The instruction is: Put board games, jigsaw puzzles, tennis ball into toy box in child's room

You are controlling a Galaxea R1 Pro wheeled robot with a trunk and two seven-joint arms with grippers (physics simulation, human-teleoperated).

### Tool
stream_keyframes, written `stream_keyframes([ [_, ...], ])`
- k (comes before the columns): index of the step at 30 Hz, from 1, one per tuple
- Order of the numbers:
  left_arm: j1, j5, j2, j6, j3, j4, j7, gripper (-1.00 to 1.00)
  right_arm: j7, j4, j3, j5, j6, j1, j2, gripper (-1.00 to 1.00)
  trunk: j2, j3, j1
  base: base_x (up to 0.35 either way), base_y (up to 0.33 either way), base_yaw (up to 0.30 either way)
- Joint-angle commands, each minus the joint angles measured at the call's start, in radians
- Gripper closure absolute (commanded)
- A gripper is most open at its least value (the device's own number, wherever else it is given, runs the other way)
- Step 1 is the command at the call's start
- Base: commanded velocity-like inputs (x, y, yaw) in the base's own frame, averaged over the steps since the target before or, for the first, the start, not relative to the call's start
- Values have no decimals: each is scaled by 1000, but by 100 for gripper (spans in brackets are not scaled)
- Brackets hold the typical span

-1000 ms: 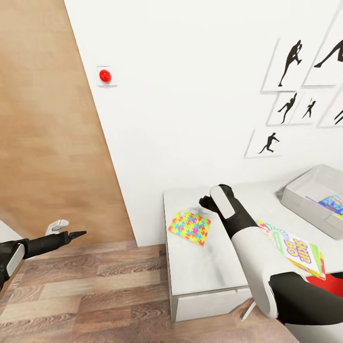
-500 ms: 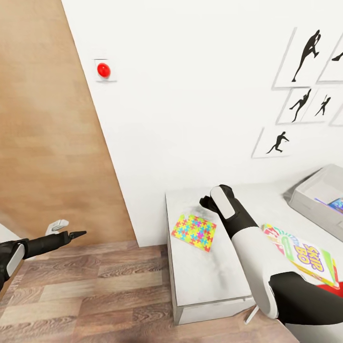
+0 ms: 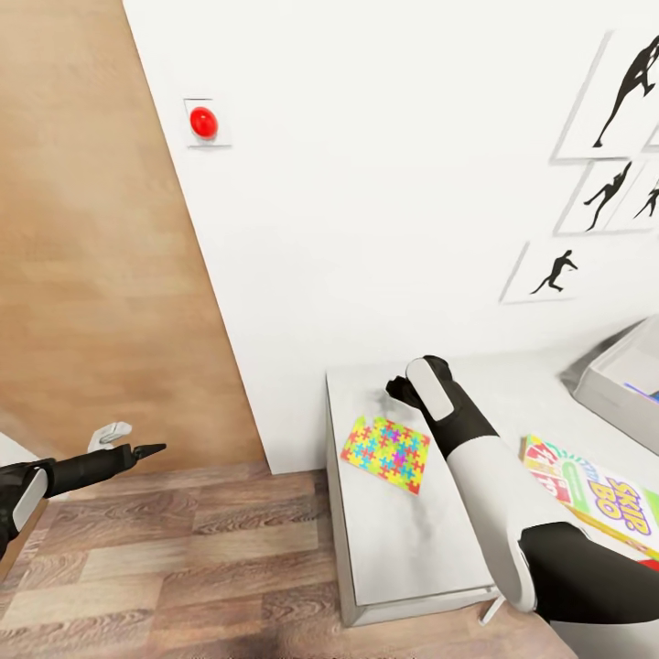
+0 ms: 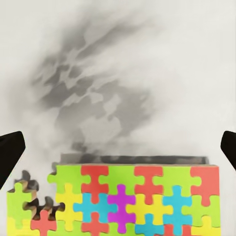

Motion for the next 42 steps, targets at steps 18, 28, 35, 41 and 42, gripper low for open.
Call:
stream_keyframes([
  [18, -1, 5, 0, 7, 1, 1, -2, -100, -9, 35, -57, -7, 0, 0, -8, -100, -1, -30, 0, 4, 38, 0],
  [28, -1, 6, 0, 7, 1, 0, -2, -100, -9, 37, -68, -6, 0, 0, -9, -100, -1, -46, 0, 0, 58, 0],
  [35, -1, 6, 0, 7, 1, 1, -2, -100, -8, 37, -69, -6, 0, 0, -9, -100, -1, -58, 0, 0, 15, 0],
  [41, -1, 6, 0, 7, 1, 1, -2, -100, -8, 37, -69, -6, 0, 0, -9, -100, -1, -67, 0, 0, 2, 0],
  [42, -1, 6, 0, 7, 1, 1, -2, -100, -8, 37, -69, -6, 0, 0, -9, -100, -1, -69, 0, 0, 0, 0],
])
